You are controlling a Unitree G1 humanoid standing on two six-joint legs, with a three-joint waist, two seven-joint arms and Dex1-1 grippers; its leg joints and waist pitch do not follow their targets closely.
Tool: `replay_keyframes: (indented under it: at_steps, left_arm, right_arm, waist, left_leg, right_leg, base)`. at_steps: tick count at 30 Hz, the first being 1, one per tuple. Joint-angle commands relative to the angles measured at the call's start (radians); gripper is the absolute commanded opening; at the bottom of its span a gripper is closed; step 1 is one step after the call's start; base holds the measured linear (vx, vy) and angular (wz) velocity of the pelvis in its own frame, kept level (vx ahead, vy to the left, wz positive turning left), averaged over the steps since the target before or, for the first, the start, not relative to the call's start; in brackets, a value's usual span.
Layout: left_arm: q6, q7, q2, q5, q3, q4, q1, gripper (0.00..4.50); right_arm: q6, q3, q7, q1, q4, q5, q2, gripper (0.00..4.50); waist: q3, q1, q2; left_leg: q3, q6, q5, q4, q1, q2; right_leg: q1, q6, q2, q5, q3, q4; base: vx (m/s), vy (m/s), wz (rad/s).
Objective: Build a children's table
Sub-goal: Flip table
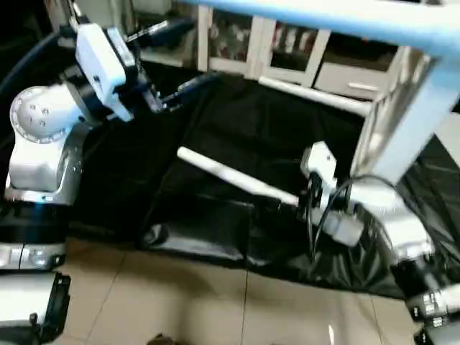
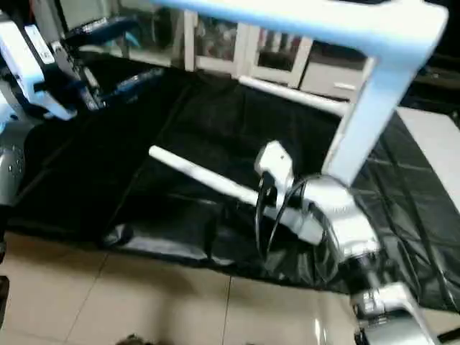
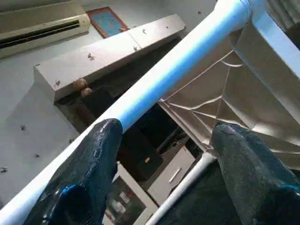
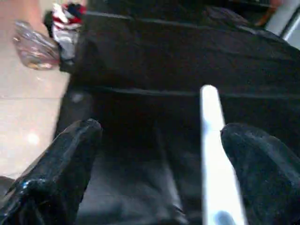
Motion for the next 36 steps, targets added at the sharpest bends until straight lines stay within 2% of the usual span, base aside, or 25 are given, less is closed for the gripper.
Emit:
replay_keyframes:
  at_steps: [1,4,6,8,9,11,12,13,15,16,18,19,20,21,23,24,26,27,28,29,30,31,33,35,36]
  left_arm:
    - [0.014,0.001,-0.009,0.009,-0.030,-0.018,0.002,3.48]
    - [-0.004,0.010,-0.022,0.028,-0.039,-0.001,-0.019,3.68]
    - [-0.132,0.027,-0.049,0.120,-0.073,0.071,-0.089,3.85]
    - [-0.147,0.028,-0.053,0.130,-0.076,0.079,-0.099,4.12]
    - [-0.186,0.036,-0.059,0.158,-0.083,0.097,-0.119,4.23]
    - [-0.234,0.040,-0.060,0.196,-0.095,0.115,-0.141,4.28]
    - [-0.270,0.049,-0.069,0.219,-0.104,0.148,-0.172,4.33]
    - [-0.282,0.052,-0.072,0.227,-0.108,0.162,-0.184,4.42]
    - [-0.328,0.058,-0.085,0.246,-0.116,0.226,-0.235,4.42]
    - [-0.330,0.058,-0.088,0.243,-0.114,0.232,-0.239,4.42]
    - [-0.284,0.049,-0.126,0.144,-0.068,0.233,-0.255,4.42]
    - [-0.269,0.047,-0.136,0.113,-0.054,0.232,-0.256,4.42]
    - [-0.250,0.056,-0.141,0.089,-0.036,0.231,-0.247,4.42]
    - [-0.242,0.063,-0.141,0.080,-0.027,0.232,-0.241,4.42]
    - [-0.228,0.062,-0.124,0.072,-0.013,0.240,-0.211,4.42]
    - [-0.230,0.068,-0.117,0.078,-0.009,0.242,-0.202,4.42]
    - [-0.226,0.088,-0.103,0.072,0.014,0.248,-0.184,4.42]
    - [-0.218,0.093,-0.097,0.064,0.026,0.238,-0.173,4.42]
    - [-0.206,0.096,-0.087,0.048,0.045,0.215,-0.153,4.42]
    - [-0.199,0.096,-0.082,0.040,0.053,0.199,-0.142,4.42]
    - [-0.181,0.097,-0.073,0.020,0.068,0.170,-0.123,4.42]
    - [-0.181,0.097,-0.073,0.020,0.068,0.170,-0.123,4.42]
    - [-0.150,0.097,-0.048,-0.005,0.095,0.134,-0.089,4.42]
    - [-0.144,0.098,-0.038,-0.007,0.103,0.127,-0.077,4.42]
    - [-0.140,0.100,-0.025,-0.004,0.108,0.117,-0.059,4.42]
  right_arm:
    - [-0.009,0.000,-0.013,0.019,-0.049,0.009,0.000,4.50]
    - [-0.016,-0.004,-0.080,0.056,-0.105,0.001,0.024,4.50]
    - [-0.018,-0.055,-0.294,0.133,-0.211,-0.037,0.102,4.50]
    - [-0.013,-0.067,-0.320,0.146,-0.228,-0.040,0.115,4.50]
    - [0.002,-0.087,-0.374,0.165,-0.255,-0.051,0.136,4.50]
    - [0.018,-0.112,-0.425,0.189,-0.288,-0.059,0.163,4.50]
    - [0.042,-0.122,-0.464,0.213,-0.322,-0.065,0.181,4.50]
    - [0.049,-0.125,-0.476,0.220,-0.335,-0.064,0.187,4.50]
    - [0.068,-0.145,-0.549,0.222,-0.372,-0.040,0.232,4.50]
    - [0.070,-0.150,-0.561,0.220,-0.375,-0.035,0.240,4.50]
    - [0.108,-0.191,-0.628,0.156,-0.362,0.064,0.320,4.50]
    - [0.118,-0.196,-0.637,0.136,-0.356,0.086,0.337,4.50]
    - [0.113,-0.182,-0.606,0.097,-0.340,0.101,0.345,4.50]
    - [0.107,-0.170,-0.580,0.074,-0.331,0.103,0.346,4.50]
    - [0.074,-0.155,-0.561,0.000,-0.276,0.062,0.358,4.50]
    - [0.065,-0.156,-0.566,-0.020,-0.256,0.048,0.362,4.50]
    - [0.057,-0.179,-0.598,-0.081,-0.196,0.036,0.381,4.50]
    - [0.048,-0.190,-0.610,-0.109,-0.166,0.037,0.388,4.50]
    - [0.024,-0.211,-0.626,-0.153,-0.121,0.044,0.401,4.50]
    - [0.008,-0.222,-0.631,-0.173,-0.100,0.050,0.407,4.50]
    - [-0.016,-0.236,-0.626,-0.205,-0.074,0.065,0.413,4.50]
    - [-0.016,-0.236,-0.626,-0.205,-0.074,0.065,0.413,4.50]
    - [-0.054,-0.254,-0.600,-0.270,-0.036,0.089,0.420,4.50]
    - [-0.066,-0.261,-0.592,-0.296,-0.021,0.093,0.422,4.50]
    - [-0.086,-0.272,-0.579,-0.332,0.001,0.101,0.423,4.50]
  waist:
    - [-0.067,-0.003,0.009]
    - [-0.065,-0.003,0.012]
    - [-0.064,-0.001,0.024]
    - [-0.065,-0.004,0.016]
    - [-0.065,-0.003,0.027]
    - [-0.062,-0.005,0.023]
    - [-0.060,-0.004,0.036]
    - [-0.061,-0.005,0.033]
    - [-0.061,-0.009,0.041]
    - [-0.063,-0.008,0.040]
    - [-0.063,-0.011,0.066]
    - [-0.063,-0.017,0.053]
    - [-0.065,-0.016,0.071]
    - [-0.063,-0.023,0.063]
    - [-0.063,-0.033,0.069]
    - [-0.065,-0.034,0.070]
    - [-0.065,-0.038,0.063]
    - [-0.066,-0.037,0.068]
    - [-0.068,-0.038,0.053]
    - [-0.065,-0.044,0.050]
    - [-0.067,-0.039,0.063]
    - [-0.066,-0.042,0.061]
    - [-0.068,-0.041,0.059]
    - [-0.066,-0.041,0.060]
    - [-0.067,-0.038,0.052]
  left_leg:
    - [0.013,0.010,-0.210,-0.077,0.013,0.002]
    - [0.014,0.005,-0.212,-0.079,0.015,0.001]
    - [0.014,-0.015,-0.231,-0.082,0.020,-0.001]
    - [0.011,-0.027,-0.244,-0.084,0.018,0.000]
    - [0.008,-0.038,-0.260,-0.086,0.019,0.001]
    - [0.009,-0.043,-0.287,-0.088,0.017,-0.001]
    - [0.008,-0.046,-0.291,-0.088,0.017,-0.002]
    - [0.009,-0.047,-0.297,-0.088,0.020,-0.002]
    - [0.006,-0.056,-0.324,-0.090,0.019,-0.004]
    - [0.006,-0.058,-0.325,-0.088,0.020,-0.004]
    - [0.004,-0.068,-0.334,-0.088,0.021,-0.006]
    - [0.005,-0.064,-0.329,-0.088,0.015,-0.007]
    - [0.003,-0.063,-0.326,-0.085,0.018,-0.008]
    - [0.006,-0.050,-0.320,-0.084,0.014,-0.010]
    - [0.008,-0.037,-0.295,-0.082,0.009,-0.012]
    - [0.011,-0.032,-0.266,-0.078,0.014,-0.011]
    - [0.012,-0.030,-0.248,-0.081,0.012,-0.011]
    - [0.012,-0.033,-0.243,-0.081,0.014,-0.011]
    - [0.015,-0.030,-0.235,-0.080,0.015,-0.009]
    - [0.013,-0.030,-0.224,-0.083,0.009,-0.010]
    - [0.014,-0.032,-0.227,-0.082,0.018,-0.006]
    - [0.012,-0.030,-0.210,-0.082,0.014,-0.005]
    - [0.016,-0.024,-0.205,-0.081,0.021,-0.004]
    - [0.016,-0.018,-0.205,-0.081,0.020,-0.005]
    - [0.018,-0.011,-0.194,-0.080,0.020,-0.005]
  right_leg:
    - [0.052,-0.215,-0.011,-0.138,0.007,-0.053]
    - [0.052,-0.217,-0.012,-0.132,0.008,-0.054]
    - [0.047,-0.188,-0.013,-0.159,0.011,-0.063]
    - [0.052,-0.178,-0.012,-0.168,0.009,-0.063]
    - [0.052,-0.178,-0.015,-0.173,0.010,-0.060]
    - [0.052,-0.161,-0.014,-0.203,0.012,-0.068]
    - [0.051,-0.156,-0.014,-0.210,0.012,-0.069]
    - [0.050,-0.153,-0.013,-0.213,0.012,-0.072]
    - [0.052,-0.153,-0.012,-0.214,0.010,-0.072]
    - [0.050,-0.159,-0.014,-0.215,0.011,-0.069]
    - [0.048,-0.182,-0.015,-0.204,0.012,-0.064]
    - [0.054,-0.196,-0.013,-0.193,0.010,-0.063]
    - [0.054,-0.204,-0.013,-0.185,0.010,-0.059]
    - [0.055,-0.213,-0.011,-0.179,0.011,-0.061]
    - [0.060,-0.218,-0.011,-0.180,0.012,-0.062]
    - [0.058,-0.216,-0.011,-0.181,0.013,-0.064]
    - [0.059,-0.212,-0.010,-0.184,0.013,-0.066]
    - [0.059,-0.214,-0.010,-0.186,0.013,-0.065]
    - [0.057,-0.217,-0.011,-0.176,0.013,-0.065]
    - [0.059,-0.223,-0.010,-0.175,0.012,-0.061]
    - [0.052,-0.223,-0.011,-0.173,0.012,-0.059]
    - [0.054,-0.228,-0.010,-0.140,0.012,-0.053]
    - [0.051,-0.229,-0.008,-0.106,0.010,-0.051]
    - [0.051,-0.230,-0.007,-0.096,0.011,-0.050]
    - [0.053,-0.230,-0.008,-0.091,0.012,-0.048]
  base:
    - [0.000,0.000,0.00]
    - [0.000,0.000,0.00]
    - [0.000,0.000,0.00]
    - [0.000,0.000,0.00]
    - [0.000,0.000,0.00]
    - [0.000,0.000,0.00]
    - [0.000,0.000,0.00]
    - [0.000,0.000,0.00]
    - [0.000,0.000,0.00]
    - [0.000,0.000,0.00]
    - [0.000,0.000,0.00]
    - [0.000,0.000,0.00]
    - [0.000,0.000,0.00]
    - [0.000,0.000,0.00]
    - [0.000,0.000,0.00]
    - [0.000,0.000,0.00]
    - [0.000,0.000,0.00]
    - [0.000,0.000,0.00]
    - [0.000,0.000,0.00]
    - [0.000,0.000,0.00]
    - [0.000,0.000,0.00]
    - [0.000,0.000,0.00]
    - [0.000,0.000,0.00]
    - [0.000,0.000,0.00]
    - [0.000,0.000,0.00]
